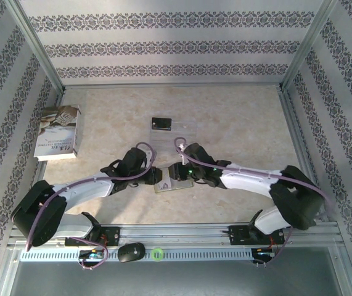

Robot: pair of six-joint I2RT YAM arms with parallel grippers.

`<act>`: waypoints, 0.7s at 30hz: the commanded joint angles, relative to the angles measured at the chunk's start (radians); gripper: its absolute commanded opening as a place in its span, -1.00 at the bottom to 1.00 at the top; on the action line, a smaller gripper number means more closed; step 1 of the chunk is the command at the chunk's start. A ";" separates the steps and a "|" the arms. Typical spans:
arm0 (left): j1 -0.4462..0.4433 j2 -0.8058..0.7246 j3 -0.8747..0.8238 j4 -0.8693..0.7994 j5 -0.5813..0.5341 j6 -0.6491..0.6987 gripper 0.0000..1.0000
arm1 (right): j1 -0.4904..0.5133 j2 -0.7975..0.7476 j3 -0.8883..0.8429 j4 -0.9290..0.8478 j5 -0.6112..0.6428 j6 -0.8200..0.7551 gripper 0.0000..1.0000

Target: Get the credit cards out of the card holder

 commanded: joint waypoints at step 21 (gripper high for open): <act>-0.054 0.074 0.062 -0.059 -0.212 0.138 -0.33 | 0.006 0.100 0.054 -0.062 0.048 0.009 -0.43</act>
